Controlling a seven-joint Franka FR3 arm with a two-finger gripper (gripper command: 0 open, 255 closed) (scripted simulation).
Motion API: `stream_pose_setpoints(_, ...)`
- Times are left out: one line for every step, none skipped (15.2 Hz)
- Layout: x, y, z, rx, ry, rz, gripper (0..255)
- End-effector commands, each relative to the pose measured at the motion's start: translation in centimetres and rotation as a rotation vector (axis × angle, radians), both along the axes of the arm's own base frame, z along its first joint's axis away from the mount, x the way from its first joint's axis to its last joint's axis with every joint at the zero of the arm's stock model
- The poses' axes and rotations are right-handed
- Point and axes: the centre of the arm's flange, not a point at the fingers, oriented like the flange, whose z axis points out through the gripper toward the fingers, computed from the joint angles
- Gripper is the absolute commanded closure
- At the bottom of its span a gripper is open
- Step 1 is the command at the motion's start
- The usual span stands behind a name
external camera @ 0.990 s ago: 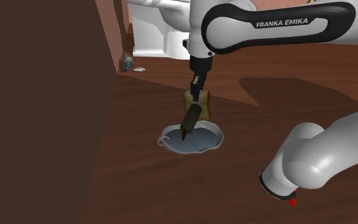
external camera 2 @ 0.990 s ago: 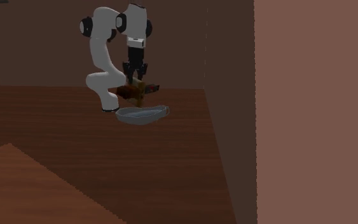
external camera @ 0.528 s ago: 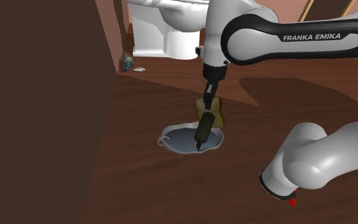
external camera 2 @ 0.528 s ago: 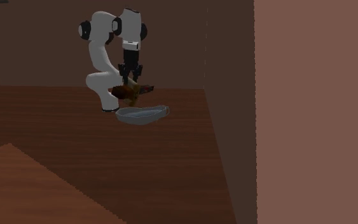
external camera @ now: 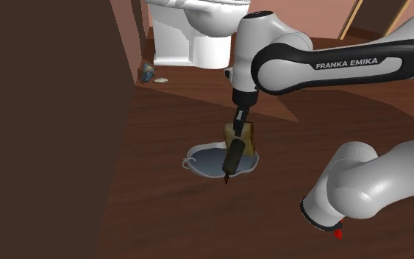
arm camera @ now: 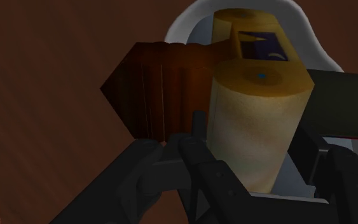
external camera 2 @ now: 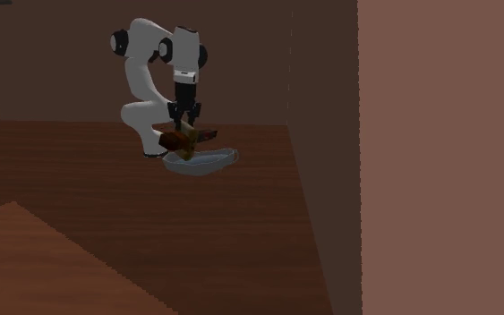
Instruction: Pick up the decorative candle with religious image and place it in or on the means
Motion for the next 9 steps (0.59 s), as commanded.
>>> stream_pose_setpoints(0.0, 0.0, -0.9, 0.000, -0.002, 0.000, 255)
stream_pose_setpoints(0.0, 0.0, -1.4, 0.000, -0.002, 0.000, 255)
stream_pose_setpoints(0.0, 0.0, -1.9, 0.000, -0.002, 0.000, 255)
stream_pose_setpoints(0.0, 0.0, -2.5, 0.000, -0.002, 0.000, 255)
stream_pose_setpoints(0.0, 0.0, -3.0, 0.000, -0.002, 0.000, 255)
stream_pose_setpoints(0.0, 0.0, -3.2, 0.000, -0.002, 0.000, 255)
stream_pose_setpoints(-0.1, 0.0, -3.2, 0.000, -0.002, 0.000, 255)
stream_pose_setpoints(0.0, 0.0, -3.2, 0.000, -0.002, 0.000, 255)
stream_pose_setpoints(0.0, 0.0, -3.2, 0.000, -0.002, 0.000, 255)
